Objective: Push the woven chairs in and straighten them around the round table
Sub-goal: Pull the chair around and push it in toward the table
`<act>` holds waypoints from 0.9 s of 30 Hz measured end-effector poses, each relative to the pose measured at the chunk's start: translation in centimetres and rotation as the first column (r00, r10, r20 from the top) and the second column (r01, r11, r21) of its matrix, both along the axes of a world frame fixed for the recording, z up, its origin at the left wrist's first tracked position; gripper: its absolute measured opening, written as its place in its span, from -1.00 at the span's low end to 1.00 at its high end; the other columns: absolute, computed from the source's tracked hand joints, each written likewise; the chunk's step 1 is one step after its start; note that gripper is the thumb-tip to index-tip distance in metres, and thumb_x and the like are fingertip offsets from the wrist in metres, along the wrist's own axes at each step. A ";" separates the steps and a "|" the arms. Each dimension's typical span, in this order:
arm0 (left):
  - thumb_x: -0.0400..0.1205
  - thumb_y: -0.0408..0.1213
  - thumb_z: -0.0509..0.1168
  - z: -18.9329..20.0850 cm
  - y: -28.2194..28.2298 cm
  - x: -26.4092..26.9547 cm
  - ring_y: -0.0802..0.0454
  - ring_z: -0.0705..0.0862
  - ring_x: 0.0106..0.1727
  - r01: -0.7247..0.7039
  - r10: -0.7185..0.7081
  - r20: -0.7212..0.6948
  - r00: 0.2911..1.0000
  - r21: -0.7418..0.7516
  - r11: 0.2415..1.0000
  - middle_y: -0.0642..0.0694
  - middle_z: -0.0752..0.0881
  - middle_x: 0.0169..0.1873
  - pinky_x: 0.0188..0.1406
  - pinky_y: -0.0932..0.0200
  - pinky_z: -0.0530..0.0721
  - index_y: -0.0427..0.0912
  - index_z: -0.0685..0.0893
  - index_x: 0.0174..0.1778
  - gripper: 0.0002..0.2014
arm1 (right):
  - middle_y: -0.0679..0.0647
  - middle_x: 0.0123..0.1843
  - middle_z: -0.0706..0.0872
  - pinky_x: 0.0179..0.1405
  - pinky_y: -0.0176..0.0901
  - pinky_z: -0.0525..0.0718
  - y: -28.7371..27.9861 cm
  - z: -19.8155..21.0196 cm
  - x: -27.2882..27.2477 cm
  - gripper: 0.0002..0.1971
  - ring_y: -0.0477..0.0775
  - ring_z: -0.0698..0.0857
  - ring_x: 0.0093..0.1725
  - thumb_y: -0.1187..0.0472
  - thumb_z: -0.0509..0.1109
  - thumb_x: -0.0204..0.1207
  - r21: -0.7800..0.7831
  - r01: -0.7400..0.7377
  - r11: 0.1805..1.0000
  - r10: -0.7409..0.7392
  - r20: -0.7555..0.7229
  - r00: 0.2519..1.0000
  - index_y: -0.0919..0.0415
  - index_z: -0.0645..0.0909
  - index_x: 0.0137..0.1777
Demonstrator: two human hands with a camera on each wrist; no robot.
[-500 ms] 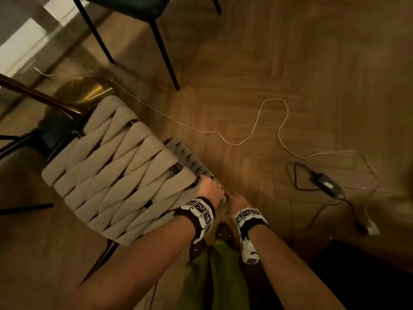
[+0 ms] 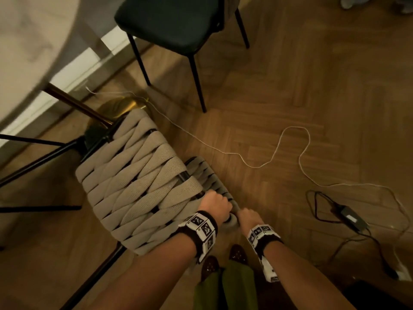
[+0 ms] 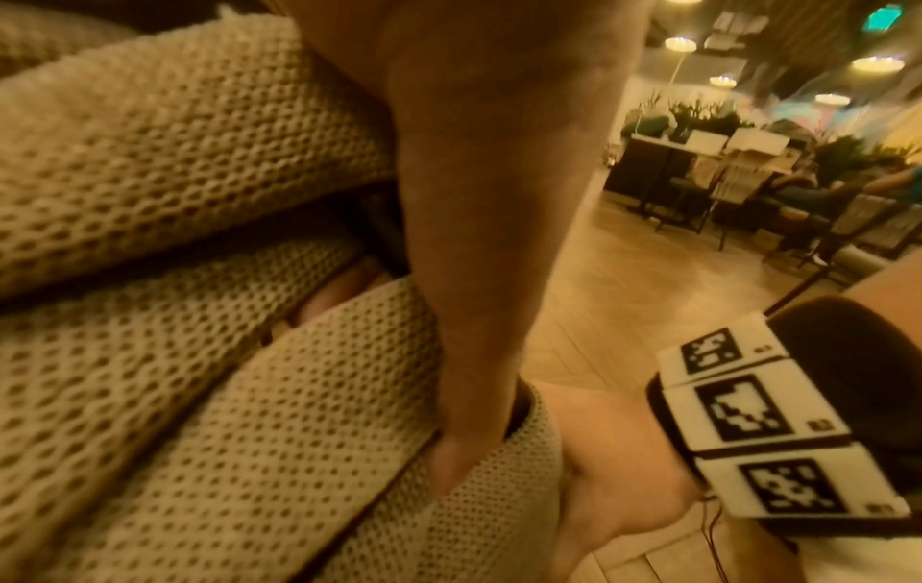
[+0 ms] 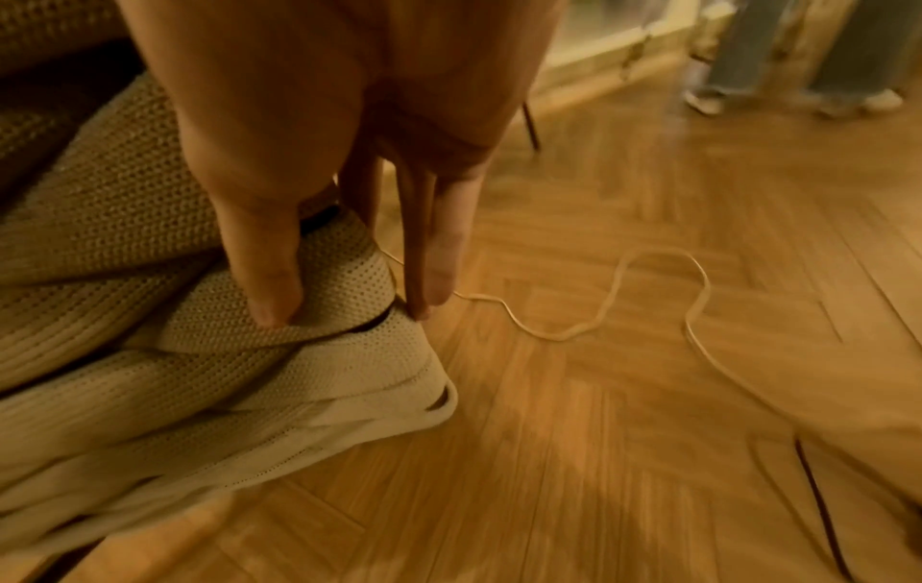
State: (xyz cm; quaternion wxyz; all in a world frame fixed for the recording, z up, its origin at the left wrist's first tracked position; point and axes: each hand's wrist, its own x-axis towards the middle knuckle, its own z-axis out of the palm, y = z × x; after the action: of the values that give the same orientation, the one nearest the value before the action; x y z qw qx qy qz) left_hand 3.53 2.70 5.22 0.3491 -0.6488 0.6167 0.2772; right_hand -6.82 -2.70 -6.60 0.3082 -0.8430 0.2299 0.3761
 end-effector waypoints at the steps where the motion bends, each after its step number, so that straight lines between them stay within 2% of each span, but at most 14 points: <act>1: 0.74 -0.31 0.04 1.1 0.4 0.2 -0.11 0.66 0.23 -0.001 0.001 0.003 1.000 -0.017 1.000 -0.15 0.70 0.21 -0.09 0.04 0.35 -0.21 0.61 0.22 -0.73 | 0.25 0.21 0.71 0.15 0.10 0.66 0.1 1.0 -0.1 -0.74 0.30 0.69 0.19 0.14 0.26 0.57 -0.022 -0.034 0.999 0.034 0.018 0.999 0.17 0.59 0.21; 4: 0.72 -0.30 0.08 4.7 2.0 0.4 -0.12 0.69 0.18 -0.027 0.028 0.008 1.000 -0.083 0.996 -0.14 0.74 0.16 -0.03 0.02 0.44 -0.18 0.64 0.17 -0.76 | 0.22 0.19 0.73 0.11 0.10 0.66 0.5 4.9 -0.7 -0.63 0.30 0.70 0.17 0.00 0.31 0.51 -0.073 -0.109 0.991 0.115 0.075 0.991 0.13 0.54 0.27; 6: 0.71 -0.28 0.13 7.5 3.5 0.5 -0.13 0.71 0.15 -0.034 0.033 -0.011 0.999 -0.136 0.990 -0.15 0.75 0.12 0.13 0.00 0.51 -0.17 0.65 0.14 -0.78 | 0.15 0.18 0.74 0.09 0.08 0.67 0.8 7.6 -1.5 -0.51 0.28 0.71 0.15 -0.15 0.32 0.46 -0.097 -0.145 0.985 0.158 0.150 0.976 -0.09 0.45 0.38; 8: 0.69 -0.24 0.19 10.6 5.5 0.4 -0.14 0.73 0.10 -0.071 0.068 -0.028 0.997 -0.159 0.985 -0.15 0.78 0.05 0.21 -0.03 0.52 -0.16 0.67 0.09 -0.82 | 0.05 0.20 0.75 0.08 0.03 0.66 1.3 10.5 -2.6 -0.44 0.20 0.72 0.16 -0.27 0.29 0.39 -0.122 -0.160 0.980 0.183 0.215 0.959 -0.22 0.39 0.41; 11: 0.63 -0.16 0.28 15.1 9.0 0.5 -0.12 0.74 0.06 -0.187 0.182 -0.043 0.982 -0.227 0.956 -0.13 0.79 -0.02 0.30 -0.07 0.49 -0.11 0.68 0.09 -0.81 | -0.22 0.11 0.74 0.05 -0.08 0.63 2.2 14.9 -4.4 -0.43 0.00 0.68 0.13 -0.45 0.31 0.26 -0.029 -0.009 1.000 0.019 0.355 0.935 -0.32 0.52 0.27; 13: 0.63 -0.11 0.29 17.5 11.9 0.6 -0.11 0.72 0.10 -0.245 0.235 -0.069 0.970 -0.263 0.933 -0.13 0.78 0.02 0.36 -0.08 0.46 -0.09 0.66 0.16 -0.76 | -0.46 0.01 0.55 0.16 -0.14 0.59 2.5 17.3 -5.0 -0.51 -0.14 0.53 0.11 -0.40 0.38 0.22 0.024 -0.022 0.999 0.011 0.402 0.916 -0.47 0.49 0.19; 14: 0.63 -0.09 0.29 18.7 13.4 0.7 -0.11 0.71 0.13 -0.271 0.258 -0.083 0.962 -0.282 0.920 -0.14 0.76 0.06 0.38 -0.08 0.45 -0.08 0.64 0.21 -0.72 | -0.47 0.05 0.47 0.24 -0.13 0.57 2.5 18.5 -4.9 -0.52 -0.17 0.47 0.13 -0.34 0.43 0.24 0.027 -0.064 0.998 0.047 0.400 0.915 -0.51 0.44 0.18; 15: 0.64 -0.06 0.28 19.7 14.9 0.8 -0.10 0.70 0.15 -0.292 0.276 -0.093 0.957 -0.302 0.908 -0.14 0.75 0.09 0.40 -0.08 0.44 -0.07 0.61 0.25 -0.69 | -0.38 0.12 0.49 0.34 -0.11 0.52 2.4 19.2 -4.5 -0.47 -0.16 0.45 0.19 -0.31 0.46 0.22 0.014 -0.109 0.994 0.095 0.396 0.913 -0.50 0.41 0.21; 17: 0.65 -0.02 0.26 21.6 17.8 1.1 -0.10 0.69 0.17 -0.313 0.297 -0.100 0.950 -0.350 0.883 -0.15 0.74 0.11 0.39 -0.07 0.44 -0.05 0.57 0.30 -0.66 | -0.15 0.32 0.56 0.45 -0.07 0.39 2.5 19.6 -3.3 -0.31 -0.07 0.45 0.34 -0.29 0.50 0.17 -0.024 -0.215 0.976 0.207 0.381 0.901 -0.27 0.45 0.35; 19: 0.65 0.02 0.23 22.8 20.9 1.4 -0.11 0.70 0.11 -0.325 0.310 -0.104 0.945 -0.418 0.848 -0.15 0.75 0.06 0.28 -0.04 0.50 -0.03 0.54 0.30 -0.65 | 0.00 0.37 0.57 0.46 -0.04 0.40 3.2 19.8 -1.7 -0.23 0.00 0.48 0.37 -0.21 0.56 0.19 -0.010 -0.274 0.962 0.260 0.344 0.902 -0.03 0.44 0.42; 20: 0.63 0.05 0.23 23.2 22.4 1.6 -0.11 0.72 0.06 -0.323 0.312 -0.103 0.945 -0.462 0.826 -0.14 0.76 0.00 0.18 -0.01 0.53 -0.01 0.54 0.27 -0.65 | 0.02 0.34 0.61 0.43 -0.01 0.49 3.8 20.0 -0.7 -0.27 0.00 0.54 0.29 -0.16 0.56 0.22 -0.003 -0.293 0.956 0.278 0.331 0.902 0.00 0.45 0.40; 22: 0.54 0.13 0.31 24.1 25.2 1.9 -0.02 0.75 -0.16 -0.302 0.308 -0.079 0.948 -0.527 0.794 -0.04 0.79 -0.21 -0.09 0.10 0.59 0.06 0.61 0.13 -0.67 | 0.02 0.16 0.71 0.22 0.05 0.65 5.3 20.7 1.3 -0.46 -0.06 0.59 0.05 -0.04 0.53 0.26 -0.032 -0.329 0.944 0.321 0.321 0.891 -0.02 0.51 0.25; 24: 0.38 0.20 0.42 24.6 27.8 2.0 0.11 0.71 -0.41 -0.297 0.323 -0.047 0.945 -0.538 0.789 0.06 0.76 -0.46 -0.35 0.22 0.58 0.14 0.66 -0.07 -0.68 | 0.00 0.02 0.75 0.05 -0.04 0.67 6.9 21.5 2.9 -0.52 -0.01 0.65 -0.05 0.05 0.50 0.25 -0.062 -0.372 0.926 0.373 0.293 0.880 -0.02 0.53 0.19; 27: 0.32 0.22 0.44 24.6 30.9 2.0 0.15 0.68 -0.48 -0.255 0.305 -0.021 0.952 -0.605 0.755 0.10 0.74 -0.53 -0.44 0.26 0.55 0.15 0.67 -0.13 -0.68 | -0.06 -0.19 0.71 -0.19 -0.12 0.59 8.6 22.3 3.9 -0.61 0.03 0.69 -0.18 0.07 0.50 0.20 -0.110 -0.402 0.909 0.416 0.301 0.858 -0.10 0.53 0.04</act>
State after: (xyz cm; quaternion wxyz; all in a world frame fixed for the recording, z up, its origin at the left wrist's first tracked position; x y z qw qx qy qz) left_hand 5.55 33.58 29.80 0.1041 -0.8209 0.5542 0.0905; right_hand -2.88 5.93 15.72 0.2360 -0.9284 0.0010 0.2871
